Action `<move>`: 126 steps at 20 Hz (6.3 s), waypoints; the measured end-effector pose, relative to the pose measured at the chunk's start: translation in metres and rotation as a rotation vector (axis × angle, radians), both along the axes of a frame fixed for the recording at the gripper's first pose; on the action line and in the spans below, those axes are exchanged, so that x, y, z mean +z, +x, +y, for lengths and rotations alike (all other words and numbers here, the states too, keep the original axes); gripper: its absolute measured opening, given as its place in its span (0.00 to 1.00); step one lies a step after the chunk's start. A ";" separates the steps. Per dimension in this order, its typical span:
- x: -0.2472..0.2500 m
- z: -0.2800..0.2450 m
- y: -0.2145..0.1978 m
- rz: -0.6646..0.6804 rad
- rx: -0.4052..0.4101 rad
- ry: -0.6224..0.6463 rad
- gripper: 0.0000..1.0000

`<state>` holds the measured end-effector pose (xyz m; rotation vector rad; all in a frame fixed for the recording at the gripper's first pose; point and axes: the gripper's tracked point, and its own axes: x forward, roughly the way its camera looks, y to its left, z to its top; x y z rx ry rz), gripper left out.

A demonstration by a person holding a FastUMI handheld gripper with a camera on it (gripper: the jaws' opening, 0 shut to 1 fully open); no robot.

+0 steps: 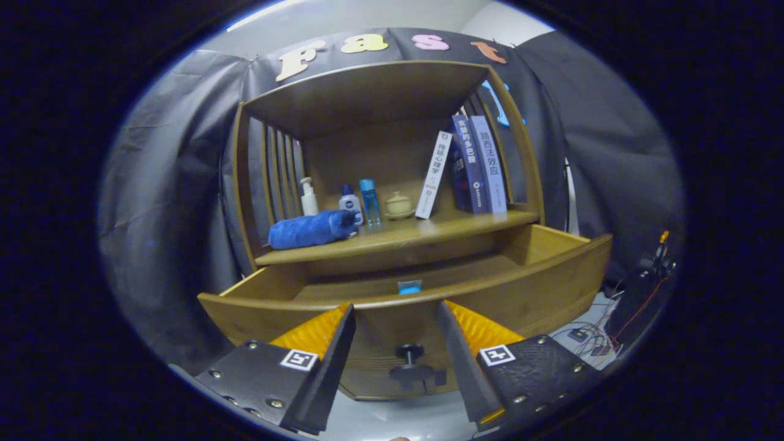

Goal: Pull open the drawer, take out the items inside it, and place them on the countertop above the cabinet.

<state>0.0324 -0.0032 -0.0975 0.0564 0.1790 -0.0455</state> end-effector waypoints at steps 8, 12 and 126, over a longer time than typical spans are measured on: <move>0.031 0.012 0.008 0.051 0.010 -0.080 0.81; 0.056 0.005 0.043 0.064 -0.064 -0.087 0.81; 0.020 -0.014 0.226 0.644 -0.165 -0.111 0.26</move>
